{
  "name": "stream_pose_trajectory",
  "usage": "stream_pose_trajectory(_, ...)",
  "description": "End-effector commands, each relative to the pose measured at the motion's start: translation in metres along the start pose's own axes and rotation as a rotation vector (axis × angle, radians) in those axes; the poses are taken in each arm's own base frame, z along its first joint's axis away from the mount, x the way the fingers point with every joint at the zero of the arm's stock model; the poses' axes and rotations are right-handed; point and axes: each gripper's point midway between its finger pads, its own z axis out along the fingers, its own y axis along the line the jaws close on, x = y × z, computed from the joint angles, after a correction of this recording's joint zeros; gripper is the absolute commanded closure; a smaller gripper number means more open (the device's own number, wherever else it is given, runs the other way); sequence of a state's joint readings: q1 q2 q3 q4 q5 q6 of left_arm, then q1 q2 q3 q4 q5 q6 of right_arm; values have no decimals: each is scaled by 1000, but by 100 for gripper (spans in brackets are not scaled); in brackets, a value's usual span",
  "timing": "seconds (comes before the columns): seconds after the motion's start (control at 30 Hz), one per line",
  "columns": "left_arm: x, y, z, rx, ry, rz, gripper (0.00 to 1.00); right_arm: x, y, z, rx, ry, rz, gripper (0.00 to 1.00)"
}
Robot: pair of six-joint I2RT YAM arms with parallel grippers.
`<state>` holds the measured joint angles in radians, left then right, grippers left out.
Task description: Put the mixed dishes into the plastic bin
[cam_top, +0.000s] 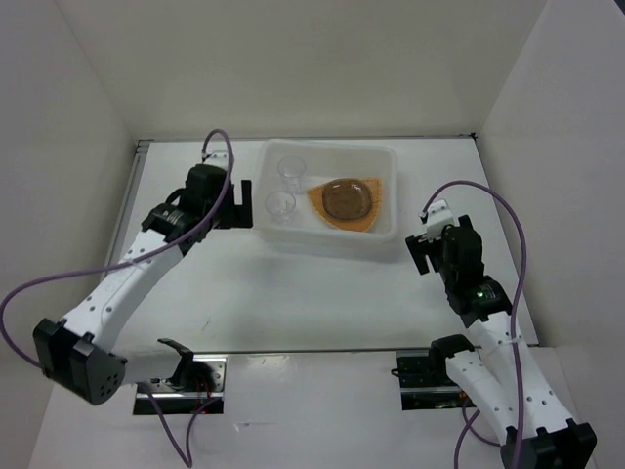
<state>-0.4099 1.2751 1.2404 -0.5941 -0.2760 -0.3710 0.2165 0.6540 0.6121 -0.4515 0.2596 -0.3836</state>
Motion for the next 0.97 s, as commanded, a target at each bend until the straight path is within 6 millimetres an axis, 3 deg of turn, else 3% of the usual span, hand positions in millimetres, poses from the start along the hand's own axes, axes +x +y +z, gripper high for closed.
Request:
stream_pose_trajectory(0.0,-29,11,-46,27,-192,-127,0,-19,-4,-1,-2,-9,31,2)
stream_pose_trajectory(0.13,7,22,-41,4,-73,-99,0,-18,-10,0,37,1,42,2)
stream_pose_trajectory(0.27,24,31,-40,-34,-13,-101,0,-21,-12,-4,44,-20,60,2)
stream_pose_trajectory(0.5,22,19,-41,32,12,-82,0,-47,-8,-37,-40,-160,27,2)
stream_pose_trajectory(0.73,19,4,-33,86,44,-107,0,-50,-14,-48,-33,-207,23,2)
stream_pose_trajectory(0.9,16,6,-45,86,26,-121,0,-51,-16,-50,-22,-212,26,2)
stream_pose_trajectory(0.93,13,9,-55,84,-1,-125,0,-52,-17,-52,-18,-220,28,2)
